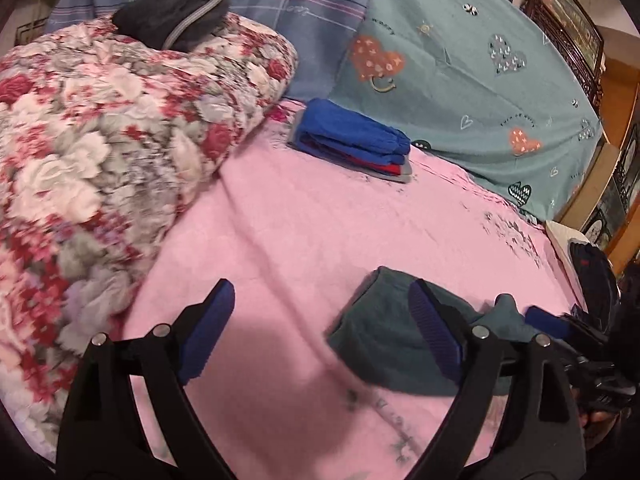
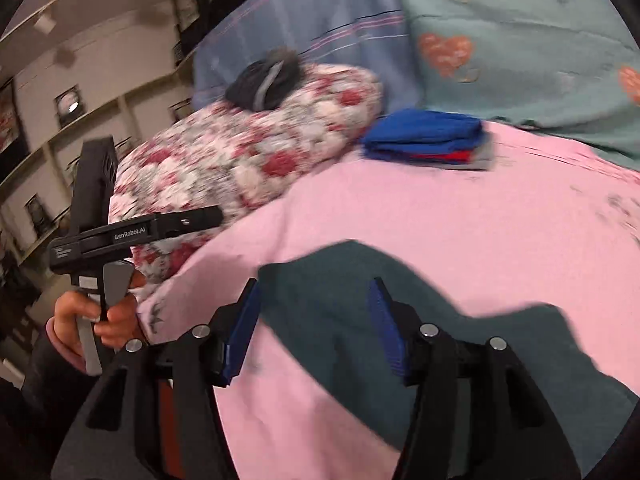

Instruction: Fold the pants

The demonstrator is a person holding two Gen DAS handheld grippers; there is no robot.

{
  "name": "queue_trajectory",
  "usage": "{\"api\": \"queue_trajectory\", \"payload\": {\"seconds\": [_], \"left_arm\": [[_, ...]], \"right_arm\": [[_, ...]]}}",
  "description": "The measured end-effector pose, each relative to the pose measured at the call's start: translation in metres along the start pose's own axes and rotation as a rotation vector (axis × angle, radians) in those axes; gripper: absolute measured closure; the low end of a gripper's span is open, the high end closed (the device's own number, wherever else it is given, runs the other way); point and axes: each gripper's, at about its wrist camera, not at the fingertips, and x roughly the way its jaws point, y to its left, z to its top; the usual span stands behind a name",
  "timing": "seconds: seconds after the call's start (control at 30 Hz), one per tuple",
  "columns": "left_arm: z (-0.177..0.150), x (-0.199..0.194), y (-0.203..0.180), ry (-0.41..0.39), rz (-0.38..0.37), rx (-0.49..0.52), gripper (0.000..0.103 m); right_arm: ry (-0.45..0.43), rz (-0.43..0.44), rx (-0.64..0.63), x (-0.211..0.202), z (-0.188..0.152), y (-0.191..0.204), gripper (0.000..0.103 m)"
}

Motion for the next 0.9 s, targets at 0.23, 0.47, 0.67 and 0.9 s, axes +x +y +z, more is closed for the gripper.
{"api": "queue_trajectory", "payload": {"seconds": [0.23,0.47,0.67,0.9], "left_arm": [[0.033,0.08,-0.023,0.169,-0.074,0.095,0.016],[0.026,0.147,-0.068,0.419,-0.1,0.388,0.022],[0.007,0.17,-0.088,0.463,-0.11,0.496,0.076],[0.026,0.166,-0.079,0.295,-0.043,0.317,0.079]], "right_arm": [[0.045,-0.094,0.137,-0.029,0.013,-0.109,0.047],[0.309,-0.041,0.065,0.035,0.025,-0.152,0.047],[0.48,-0.037,-0.076,0.069,0.008,-0.144,0.095],[0.293,-0.108,0.048,0.057,0.032,-0.175,0.097]]}}
